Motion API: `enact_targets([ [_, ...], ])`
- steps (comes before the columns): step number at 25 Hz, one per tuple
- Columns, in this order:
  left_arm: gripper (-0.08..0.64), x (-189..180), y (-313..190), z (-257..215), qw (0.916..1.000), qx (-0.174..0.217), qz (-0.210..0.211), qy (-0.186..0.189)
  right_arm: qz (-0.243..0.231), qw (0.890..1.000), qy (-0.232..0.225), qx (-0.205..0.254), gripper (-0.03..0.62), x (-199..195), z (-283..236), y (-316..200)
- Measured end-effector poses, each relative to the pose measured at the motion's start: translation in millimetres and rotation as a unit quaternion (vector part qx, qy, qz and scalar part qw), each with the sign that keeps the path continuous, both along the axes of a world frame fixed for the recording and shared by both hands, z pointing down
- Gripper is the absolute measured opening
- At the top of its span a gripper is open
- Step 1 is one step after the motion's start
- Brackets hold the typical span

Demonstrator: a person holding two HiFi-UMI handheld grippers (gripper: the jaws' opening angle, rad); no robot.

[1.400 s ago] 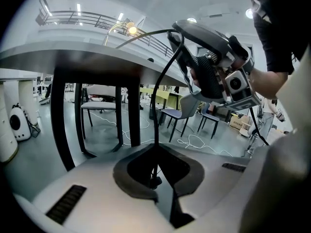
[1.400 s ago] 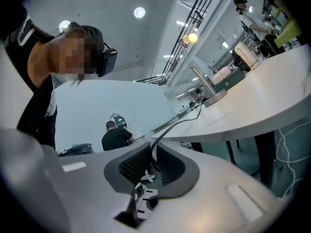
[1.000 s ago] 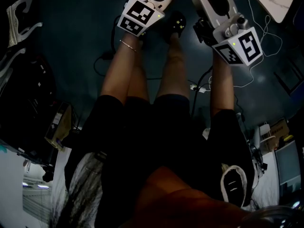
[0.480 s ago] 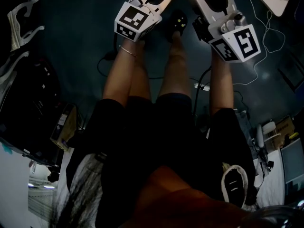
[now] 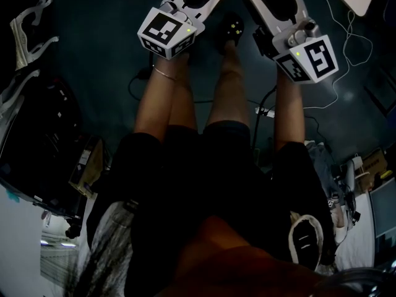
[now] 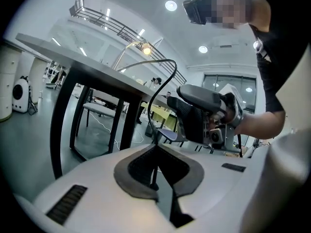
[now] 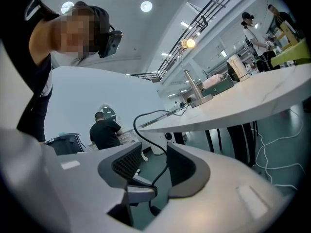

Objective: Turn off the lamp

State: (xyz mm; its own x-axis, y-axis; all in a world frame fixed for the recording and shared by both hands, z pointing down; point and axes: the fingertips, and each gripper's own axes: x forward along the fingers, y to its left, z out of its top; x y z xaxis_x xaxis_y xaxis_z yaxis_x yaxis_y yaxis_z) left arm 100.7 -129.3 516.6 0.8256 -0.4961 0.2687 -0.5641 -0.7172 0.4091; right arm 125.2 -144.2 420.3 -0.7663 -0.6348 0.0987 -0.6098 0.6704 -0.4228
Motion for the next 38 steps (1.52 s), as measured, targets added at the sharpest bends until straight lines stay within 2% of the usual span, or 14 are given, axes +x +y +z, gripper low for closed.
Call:
enact_targets([
  [9, 0.014, -3.4, 2.6, -30.0, 0.9994, 0.025, 0.002, 0.023, 0.001, 1.0, 0.006, -0.028, 0.129, 7.2, 23.6, 13.3],
  [17, 0.014, -6.5, -0.8, -64.4, 0.9982, 0.047, -0.002, 0.037, -0.039, 0.999, 0.026, -0.018, 0.129, -3.2, 39.6, 25.0],
  [20, 0.014, -5.2, 0.2, -76.2, 0.9972, 0.062, 0.01, 0.041, -0.053, 0.998, 0.041, -0.014, 0.129, -7.3, 43.9, 28.3],
  [25, 0.014, -2.4, -1.8, -89.3, 0.9967, 0.066, 0.008, 0.047, -0.078, 0.995, 0.066, -0.001, 0.129, -15.0, 47.3, 35.1],
  [29, 0.014, -3.5, -4.2, -93.4, 0.9976, 0.062, 0.003, 0.032, -0.091, 0.993, 0.076, 0.009, 0.13, -20.7, 47.8, 37.3],
  [32, 0.013, -4.7, -7.1, -98.7, 0.9965, 0.069, 0.007, 0.046, -0.108, 0.99, 0.086, 0.029, 0.13, -29.8, 48.0, 35.2],
  [38, 0.014, 1.5, -4.7, -110.5, 0.9953, 0.077, 0.012, 0.057, -0.137, 0.976, 0.153, 0.07, 0.141, -36.0, 56.2, 42.4],
])
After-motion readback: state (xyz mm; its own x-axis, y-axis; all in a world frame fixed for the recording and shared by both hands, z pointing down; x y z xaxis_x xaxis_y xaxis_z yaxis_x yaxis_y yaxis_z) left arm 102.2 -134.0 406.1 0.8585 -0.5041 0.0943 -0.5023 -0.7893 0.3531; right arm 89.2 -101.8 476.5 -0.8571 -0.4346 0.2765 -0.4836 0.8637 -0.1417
